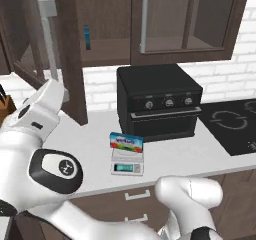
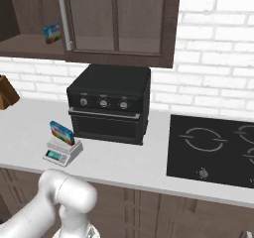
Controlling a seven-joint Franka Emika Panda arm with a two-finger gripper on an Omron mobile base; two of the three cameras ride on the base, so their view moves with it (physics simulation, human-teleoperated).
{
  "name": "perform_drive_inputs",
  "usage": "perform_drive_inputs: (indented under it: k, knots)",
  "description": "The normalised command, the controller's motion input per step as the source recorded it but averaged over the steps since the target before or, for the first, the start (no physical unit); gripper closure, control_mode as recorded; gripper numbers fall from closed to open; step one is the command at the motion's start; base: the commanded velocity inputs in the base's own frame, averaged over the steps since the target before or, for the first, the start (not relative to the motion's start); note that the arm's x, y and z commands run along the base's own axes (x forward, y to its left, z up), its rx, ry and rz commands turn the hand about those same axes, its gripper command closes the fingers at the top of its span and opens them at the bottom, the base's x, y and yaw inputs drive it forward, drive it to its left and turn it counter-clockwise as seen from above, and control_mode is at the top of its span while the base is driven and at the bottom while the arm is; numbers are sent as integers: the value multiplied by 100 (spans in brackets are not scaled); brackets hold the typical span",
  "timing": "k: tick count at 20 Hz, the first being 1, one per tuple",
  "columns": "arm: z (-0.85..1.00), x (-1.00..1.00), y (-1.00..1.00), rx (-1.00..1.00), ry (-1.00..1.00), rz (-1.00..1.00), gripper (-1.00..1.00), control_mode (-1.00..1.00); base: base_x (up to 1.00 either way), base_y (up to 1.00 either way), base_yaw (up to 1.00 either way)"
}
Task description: Pick the boxed food and place it on the digital scale for weighing, and close the cabinet.
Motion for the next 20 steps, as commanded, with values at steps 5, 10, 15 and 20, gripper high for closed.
perform_drive_inputs:
  k: [5, 10, 15, 20]
  knots:
    - [17, 94, -100, 33, 2, 9, -100, -100, 0, 0, 0]
    - [4, 100, -100, 31, 0, 15, -100, -100, 0, 0, 0]
    - [0, 100, -98, 26, 0, 17, -100, -100, 0, 0, 0]
    - [0, 100, -76, 22, 1, 19, -100, -100, 0, 0, 0]
